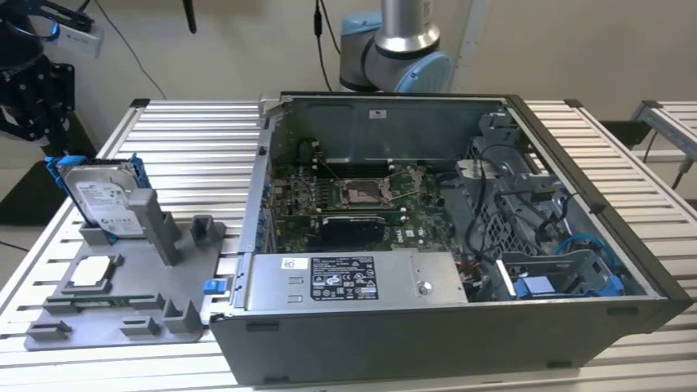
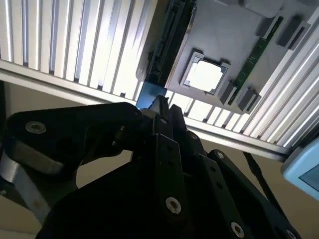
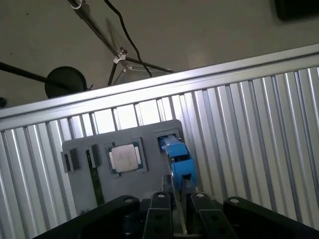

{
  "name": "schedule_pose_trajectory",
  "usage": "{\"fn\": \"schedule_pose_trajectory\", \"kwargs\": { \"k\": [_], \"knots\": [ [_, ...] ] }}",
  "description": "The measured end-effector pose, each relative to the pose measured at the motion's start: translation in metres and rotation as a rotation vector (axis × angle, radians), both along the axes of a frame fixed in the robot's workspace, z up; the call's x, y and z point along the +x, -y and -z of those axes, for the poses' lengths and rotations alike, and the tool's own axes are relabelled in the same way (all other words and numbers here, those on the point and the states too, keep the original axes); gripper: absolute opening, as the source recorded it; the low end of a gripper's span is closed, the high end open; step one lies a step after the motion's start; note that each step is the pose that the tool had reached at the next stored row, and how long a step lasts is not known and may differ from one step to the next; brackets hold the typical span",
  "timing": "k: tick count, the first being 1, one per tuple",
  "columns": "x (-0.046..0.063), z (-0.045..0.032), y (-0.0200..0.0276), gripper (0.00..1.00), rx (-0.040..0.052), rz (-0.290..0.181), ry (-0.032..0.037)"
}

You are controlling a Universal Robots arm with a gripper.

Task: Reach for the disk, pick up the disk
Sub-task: 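Pick up the disk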

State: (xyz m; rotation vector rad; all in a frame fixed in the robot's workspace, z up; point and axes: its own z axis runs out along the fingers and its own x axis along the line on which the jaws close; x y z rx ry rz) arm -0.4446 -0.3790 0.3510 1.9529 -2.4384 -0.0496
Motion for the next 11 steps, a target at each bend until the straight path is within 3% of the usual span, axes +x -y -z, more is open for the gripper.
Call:
{"fn": "schedule_pose_trajectory", "kwargs": {
  "k": [3, 11],
  "knots": [
    [0.0, 0.003, -0.0016, 1.0, 0.003, -0.013, 0.0008],
    [0.0, 0.0166, -0.0033, 1.0, 0.0038, -0.101, 0.0025]
  ]
}}
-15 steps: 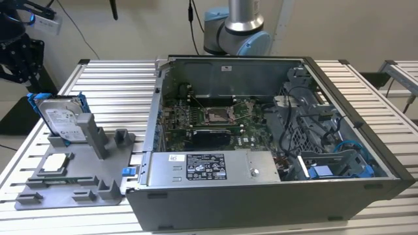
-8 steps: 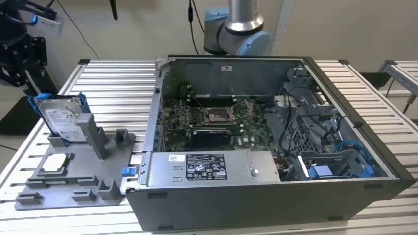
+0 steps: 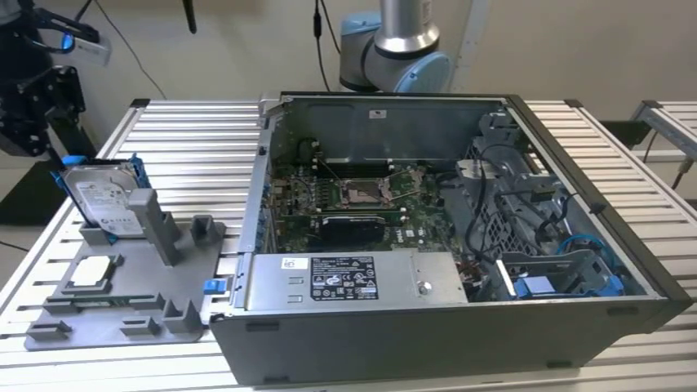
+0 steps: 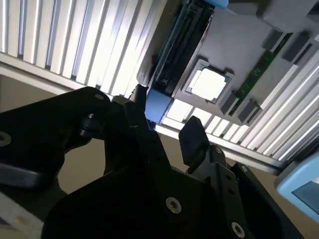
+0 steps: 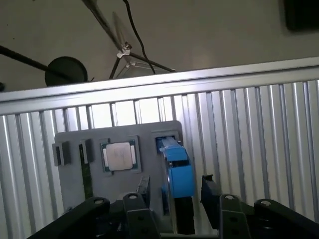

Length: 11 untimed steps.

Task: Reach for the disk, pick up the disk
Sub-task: 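Pick up the disk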

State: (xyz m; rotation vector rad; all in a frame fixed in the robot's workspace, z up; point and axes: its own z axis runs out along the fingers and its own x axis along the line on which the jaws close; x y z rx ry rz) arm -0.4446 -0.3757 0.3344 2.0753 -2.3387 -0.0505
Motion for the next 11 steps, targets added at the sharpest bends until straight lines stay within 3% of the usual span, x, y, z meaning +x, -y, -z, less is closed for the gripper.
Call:
{"fn": "schedule_pose_trajectory", "kwargs": {
  "k": [11],
  "knots": [
    [0.003, 0.0154, -0.0002, 1.0, -0.0002, -0.09, 0.0]
  ]
}}
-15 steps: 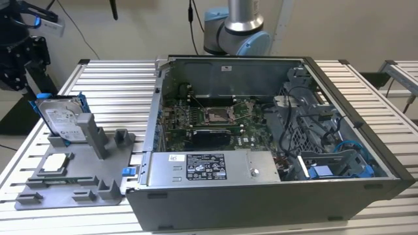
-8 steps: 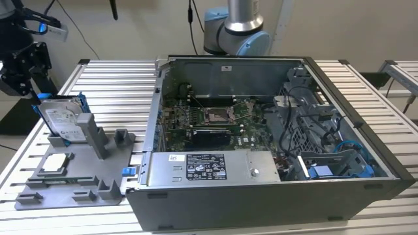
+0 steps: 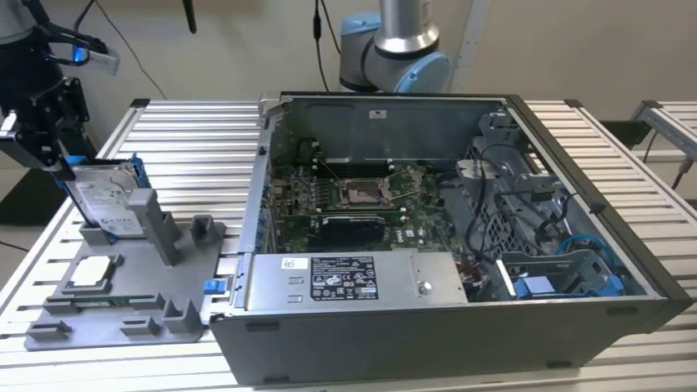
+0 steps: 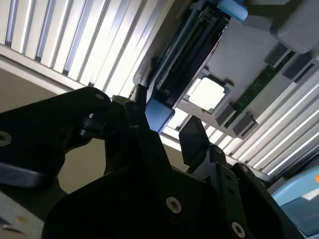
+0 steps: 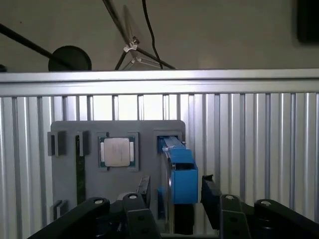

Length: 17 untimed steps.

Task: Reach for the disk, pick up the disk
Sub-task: 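Pick up the disk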

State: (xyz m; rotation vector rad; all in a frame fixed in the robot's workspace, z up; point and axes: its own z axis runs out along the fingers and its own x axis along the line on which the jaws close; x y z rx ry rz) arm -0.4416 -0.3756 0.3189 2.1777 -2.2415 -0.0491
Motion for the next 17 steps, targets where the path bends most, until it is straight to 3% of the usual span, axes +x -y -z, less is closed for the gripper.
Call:
{"fn": "schedule_pose_trajectory", "kwargs": {
  "k": [6, 8, 12, 17],
  "knots": [
    [0.001, 0.0101, 0.0001, 1.0, 0.0004, -0.027, 0.0044],
    [0.001, 0.0127, 0.0001, 1.0, 0.0008, -0.03, 0.0102],
    [-0.001, 0.0181, 0.0001, 1.0, 0.0017, -0.03, 0.0314],
    [-0.005, 0.0271, 0.0001, 1.0, 0.0018, -0.03, 0.0347]
  ]
}}
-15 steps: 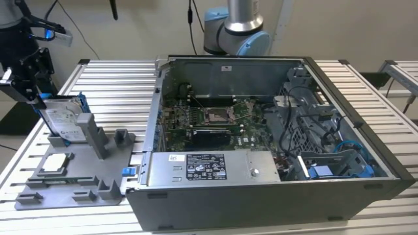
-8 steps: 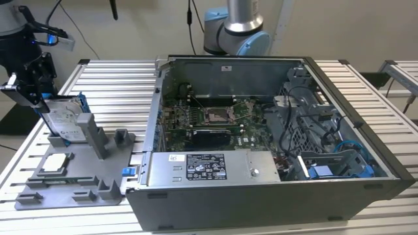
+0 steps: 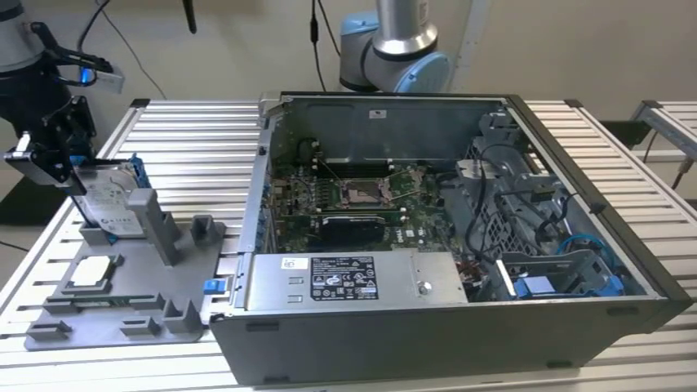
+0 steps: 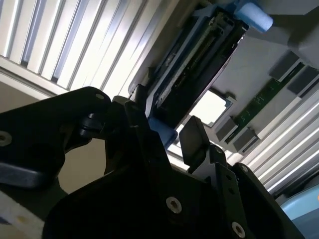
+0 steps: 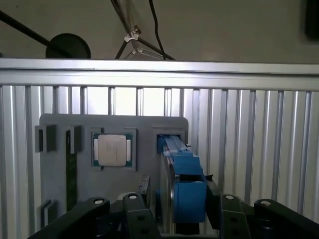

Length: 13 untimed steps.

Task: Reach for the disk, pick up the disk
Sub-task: 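Pick up the disk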

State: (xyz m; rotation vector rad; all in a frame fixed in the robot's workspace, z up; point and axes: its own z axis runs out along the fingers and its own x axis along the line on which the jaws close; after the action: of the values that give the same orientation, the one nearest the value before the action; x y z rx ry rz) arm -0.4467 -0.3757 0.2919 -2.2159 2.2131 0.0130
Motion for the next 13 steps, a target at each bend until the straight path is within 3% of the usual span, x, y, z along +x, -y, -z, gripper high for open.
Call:
{"fn": "schedule_pose_trajectory", "kwargs": {
  "k": [13],
  "knots": [
    [0.0, 0.0221, -0.0001, 1.0, 0.0064, 0.0, 0.0001]
  ]
}}
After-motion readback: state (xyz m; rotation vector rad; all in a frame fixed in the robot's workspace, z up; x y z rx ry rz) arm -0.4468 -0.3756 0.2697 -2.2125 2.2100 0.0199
